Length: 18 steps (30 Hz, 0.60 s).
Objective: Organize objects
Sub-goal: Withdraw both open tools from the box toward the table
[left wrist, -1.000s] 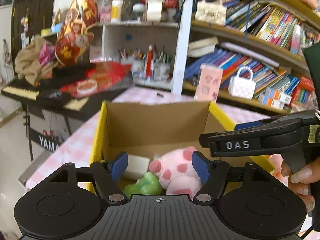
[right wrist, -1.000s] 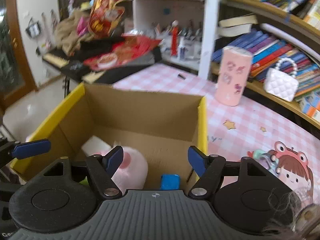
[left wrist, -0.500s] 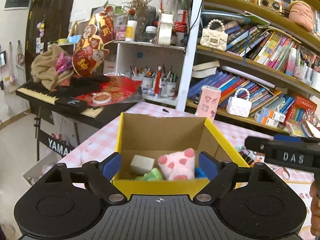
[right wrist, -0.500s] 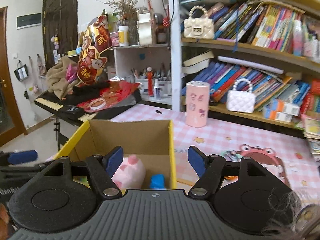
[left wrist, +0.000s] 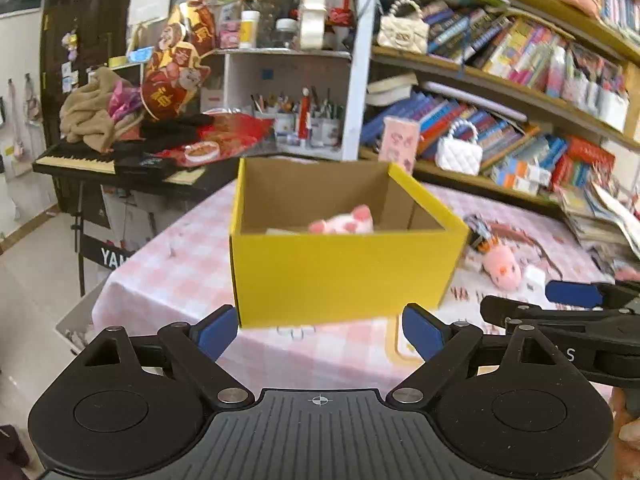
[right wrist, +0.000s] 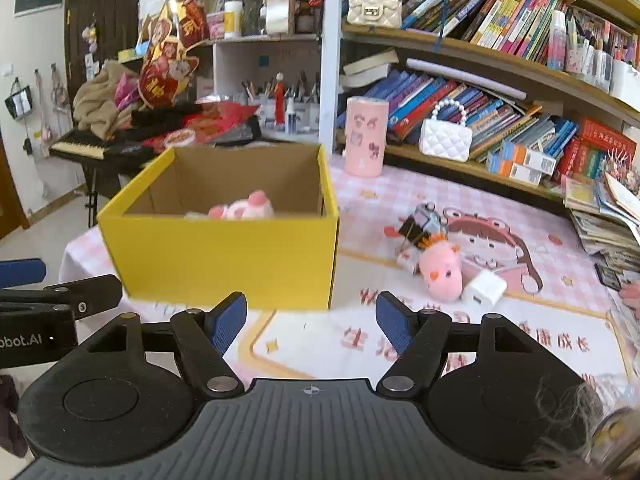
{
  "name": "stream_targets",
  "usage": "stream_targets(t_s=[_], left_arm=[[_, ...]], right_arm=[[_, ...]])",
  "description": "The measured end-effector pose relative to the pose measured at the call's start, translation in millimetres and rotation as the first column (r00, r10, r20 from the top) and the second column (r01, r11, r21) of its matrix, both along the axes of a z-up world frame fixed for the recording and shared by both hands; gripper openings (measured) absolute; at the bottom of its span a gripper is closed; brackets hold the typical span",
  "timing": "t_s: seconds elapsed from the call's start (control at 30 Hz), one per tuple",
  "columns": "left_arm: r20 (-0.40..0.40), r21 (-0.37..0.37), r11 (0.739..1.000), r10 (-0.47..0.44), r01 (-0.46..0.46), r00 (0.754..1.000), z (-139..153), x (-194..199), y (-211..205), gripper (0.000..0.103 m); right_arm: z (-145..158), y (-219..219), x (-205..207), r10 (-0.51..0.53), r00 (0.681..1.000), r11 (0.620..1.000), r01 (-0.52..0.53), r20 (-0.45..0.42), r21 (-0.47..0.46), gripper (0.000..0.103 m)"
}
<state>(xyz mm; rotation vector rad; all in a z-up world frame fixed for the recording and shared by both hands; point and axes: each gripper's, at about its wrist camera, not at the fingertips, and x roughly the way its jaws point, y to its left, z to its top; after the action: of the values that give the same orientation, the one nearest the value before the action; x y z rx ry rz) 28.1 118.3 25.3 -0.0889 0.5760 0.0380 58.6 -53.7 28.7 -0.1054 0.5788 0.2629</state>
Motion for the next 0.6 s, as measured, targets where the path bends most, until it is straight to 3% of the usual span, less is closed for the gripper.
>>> stream_targets(t_s=[0.6], left_arm=[[-0.036,0.031,0.999,-0.041,0.042,0.998,-14.7,-51.0,-22.8,0.096]], right_arm=[[-21.1,-11.8,-59.8,-0.051,0.998,0.999,0.051,-0.031,-0.016,0.07]])
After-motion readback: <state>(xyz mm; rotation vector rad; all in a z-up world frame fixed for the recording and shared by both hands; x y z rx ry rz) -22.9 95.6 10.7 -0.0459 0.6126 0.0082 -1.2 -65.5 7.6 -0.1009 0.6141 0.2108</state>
